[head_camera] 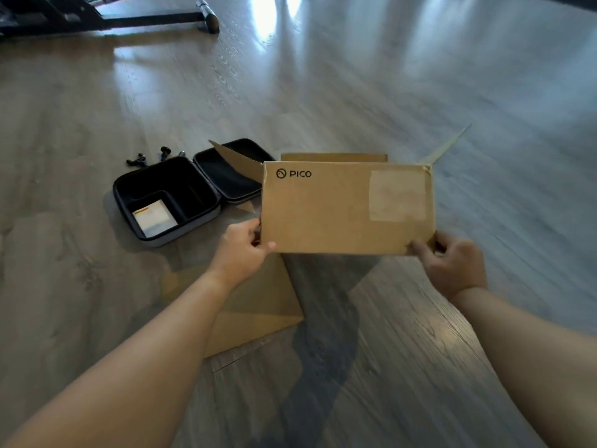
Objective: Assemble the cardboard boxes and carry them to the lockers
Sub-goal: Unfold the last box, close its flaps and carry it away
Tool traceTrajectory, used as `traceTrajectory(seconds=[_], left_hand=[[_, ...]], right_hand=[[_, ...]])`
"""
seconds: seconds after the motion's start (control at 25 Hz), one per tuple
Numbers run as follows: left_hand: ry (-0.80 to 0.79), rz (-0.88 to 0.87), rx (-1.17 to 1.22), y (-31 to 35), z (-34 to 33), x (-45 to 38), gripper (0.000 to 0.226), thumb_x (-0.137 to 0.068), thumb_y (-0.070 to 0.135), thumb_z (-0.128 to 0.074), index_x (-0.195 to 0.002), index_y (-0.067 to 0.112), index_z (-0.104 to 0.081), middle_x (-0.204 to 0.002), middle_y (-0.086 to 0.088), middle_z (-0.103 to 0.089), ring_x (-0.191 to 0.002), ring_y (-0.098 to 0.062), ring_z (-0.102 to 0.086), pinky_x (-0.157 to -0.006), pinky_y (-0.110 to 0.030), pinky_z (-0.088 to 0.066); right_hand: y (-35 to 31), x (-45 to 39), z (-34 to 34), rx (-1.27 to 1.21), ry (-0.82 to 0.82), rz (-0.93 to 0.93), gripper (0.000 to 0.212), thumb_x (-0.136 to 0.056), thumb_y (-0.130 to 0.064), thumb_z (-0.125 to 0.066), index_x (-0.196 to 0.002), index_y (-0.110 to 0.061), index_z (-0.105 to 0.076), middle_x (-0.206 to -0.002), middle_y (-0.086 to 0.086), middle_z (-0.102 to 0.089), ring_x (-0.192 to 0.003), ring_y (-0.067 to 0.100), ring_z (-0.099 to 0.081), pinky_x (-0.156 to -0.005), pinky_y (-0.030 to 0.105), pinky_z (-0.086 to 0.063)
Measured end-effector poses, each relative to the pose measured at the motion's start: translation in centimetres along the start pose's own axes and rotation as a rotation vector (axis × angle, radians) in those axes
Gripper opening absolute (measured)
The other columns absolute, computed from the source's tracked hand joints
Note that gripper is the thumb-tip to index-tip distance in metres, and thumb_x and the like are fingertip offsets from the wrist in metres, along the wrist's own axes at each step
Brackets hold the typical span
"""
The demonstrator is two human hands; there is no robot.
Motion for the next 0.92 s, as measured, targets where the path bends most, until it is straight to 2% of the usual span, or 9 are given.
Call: traceTrajectory(seconds=[0.12, 0.2, 0.24, 0.36, 0.48, 0.6, 0.72, 0.8, 0.92], left_hand=[[0.029, 0.009, -0.131, -1.0, -0.9, 0.1, 0.030, -0.084, 0.012, -0.077, -0.114, 0.019, -0.073, -0.106, 0.006, -0.074, -0.101, -0.010, -0.069, -0.093, -0.033, -0.056], [0.009, 0.061, -0.378, -1.5, -1.1, 0.2, 0.005, -0.086, 0.018, -0.074, -0.081, 0.020, -0.073, -0.082, 0.003, -0.072, -0.081, -0.015, -0.069, -0.073, -0.032, -0.057], [0.004, 0.093, -0.493, -2.0, -1.4, 0.2, 0.021, -0.089, 0.020, -0.070, -0.068, 0.020, -0.066, -0.072, 0.001, -0.066, -0.072, -0.018, -0.065, -0.064, -0.032, -0.054], [-0.023, 0.180, -0.599, -2.9, -2.0, 0.7, 0.028, -0.096, 0.023, -0.059, -0.070, 0.012, -0.061, -0.071, -0.005, -0.062, -0.067, -0.022, -0.060, -0.056, -0.030, -0.048], [0.028, 0.165, -0.688, -2.7, -1.7, 0.9, 0.031, -0.099, 0.026, -0.055, -0.072, 0.013, -0.059, -0.068, -0.003, -0.056, -0.063, -0.020, -0.056, -0.050, -0.028, -0.039], [0.046, 0.089, -0.733, -2.4, -1.1, 0.7, 0.033, -0.099, 0.033, -0.057, -0.076, 0.013, -0.068, -0.066, -0.002, -0.061, -0.061, -0.020, -0.058, -0.051, -0.026, -0.038], [0.097, 0.000, -0.702, -1.6, -0.9, 0.2, 0.040, -0.097, 0.035, -0.058, -0.064, 0.013, -0.063, -0.059, -0.004, -0.058, -0.058, -0.025, -0.060, -0.051, -0.028, -0.041], [0.134, -0.079, -0.663, -0.6, -0.9, -0.3, 0.042, -0.096, 0.032, -0.058, -0.058, 0.015, -0.056, -0.053, -0.002, -0.055, -0.052, -0.023, -0.058, -0.049, -0.029, -0.045], [0.158, -0.127, -0.600, 0.2, -0.9, -0.9, 0.028, -0.095, 0.029, -0.059, -0.072, 0.014, -0.066, -0.064, -0.001, -0.061, -0.060, -0.021, -0.061, -0.055, -0.038, -0.056]], right_hand=[[1.9, 1.8, -1.2, 0.223, -0.193, -0.038, 0.041, -0.095, -0.048, -0.064, -0.095, -0.009, -0.076, -0.084, 0.011, -0.074, -0.069, 0.029, -0.061, -0.060, 0.029, -0.039], [2.4, 2.6, -2.4, 0.398, -0.377, -0.134, 0.054, -0.099, -0.058, -0.049, -0.111, -0.010, -0.071, -0.104, 0.012, -0.073, -0.091, 0.032, -0.066, -0.068, 0.033, -0.044], [2.5, 3.0, -3.3, 0.470, -0.449, -0.174, 0.057, -0.101, -0.059, -0.043, -0.121, -0.011, -0.067, -0.115, 0.013, -0.070, -0.102, 0.033, -0.066, -0.074, 0.035, -0.048], [1.6, 4.1, -6.3, 0.561, -0.672, -0.181, 0.059, -0.102, -0.056, -0.041, -0.144, -0.016, -0.052, -0.140, 0.012, -0.059, -0.124, 0.031, -0.058, -0.097, 0.037, -0.048], [0.2, 4.0, -8.0, 0.511, -0.786, -0.160, 0.050, -0.098, -0.043, -0.056, -0.136, -0.011, -0.056, -0.134, 0.013, -0.062, -0.119, 0.030, -0.060, -0.094, 0.035, -0.050], [-1.3, 2.9, -7.7, 0.457, -0.697, -0.074, 0.027, -0.097, -0.039, -0.057, -0.098, -0.013, -0.064, -0.106, 0.010, -0.068, -0.088, 0.026, -0.060, -0.071, 0.031, -0.046], [-2.2, 1.8, -5.8, 0.419, -0.467, 0.048, 0.040, -0.097, -0.038, -0.056, -0.064, -0.015, -0.056, -0.066, 0.003, -0.060, -0.059, 0.020, -0.055, -0.051, 0.028, -0.041], [-2.3, 1.1, -4.4, 0.332, -0.289, 0.081, 0.041, -0.095, -0.034, -0.058, -0.059, -0.012, -0.059, -0.056, 0.005, -0.058, -0.054, 0.025, -0.057, -0.050, 0.030, -0.046], [-1.3, -0.3, -2.8, 0.213, -0.091, 0.067, 0.026, -0.092, -0.026, -0.063, -0.071, -0.011, -0.064, -0.067, 0.006, -0.061, -0.066, 0.031, -0.059, -0.057, 0.033, -0.047]])
Point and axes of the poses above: each hand's wrist, its own x-axis away from the middle knuckle, its own z-axis out of the back of the hand, y = z × x, the point moved 5 cm from there along -x, towards the middle knuckle
